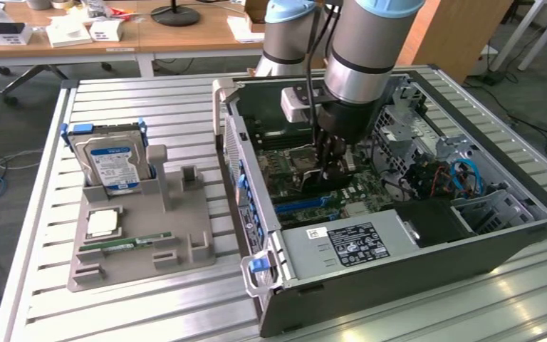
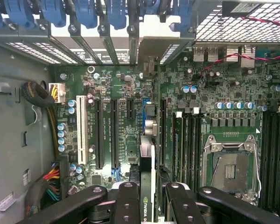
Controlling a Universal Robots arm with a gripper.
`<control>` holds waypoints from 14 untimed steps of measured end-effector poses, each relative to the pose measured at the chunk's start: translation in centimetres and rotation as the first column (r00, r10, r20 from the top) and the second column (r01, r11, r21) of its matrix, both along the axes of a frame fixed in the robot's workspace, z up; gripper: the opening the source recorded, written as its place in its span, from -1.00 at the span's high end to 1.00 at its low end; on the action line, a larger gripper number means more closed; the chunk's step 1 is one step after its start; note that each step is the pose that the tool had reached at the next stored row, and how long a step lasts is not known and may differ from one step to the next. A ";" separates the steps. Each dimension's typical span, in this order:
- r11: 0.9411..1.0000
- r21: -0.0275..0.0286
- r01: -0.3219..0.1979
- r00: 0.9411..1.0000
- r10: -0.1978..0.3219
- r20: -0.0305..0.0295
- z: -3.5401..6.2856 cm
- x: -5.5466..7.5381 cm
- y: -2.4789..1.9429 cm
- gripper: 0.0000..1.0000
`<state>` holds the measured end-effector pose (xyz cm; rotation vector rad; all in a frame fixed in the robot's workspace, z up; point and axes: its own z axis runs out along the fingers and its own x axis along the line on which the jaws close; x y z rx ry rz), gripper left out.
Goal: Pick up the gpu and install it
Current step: 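Insert the gpu into the slot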
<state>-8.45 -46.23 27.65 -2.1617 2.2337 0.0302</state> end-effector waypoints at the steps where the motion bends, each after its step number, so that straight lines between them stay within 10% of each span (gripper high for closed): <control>1: 1.000 0.000 0.000 1.000 0.000 0.000 0.00 0.0 0.00 0.47; 14: 1.000 0.000 0.000 1.000 0.000 0.000 0.00 -0.3 -0.23 0.47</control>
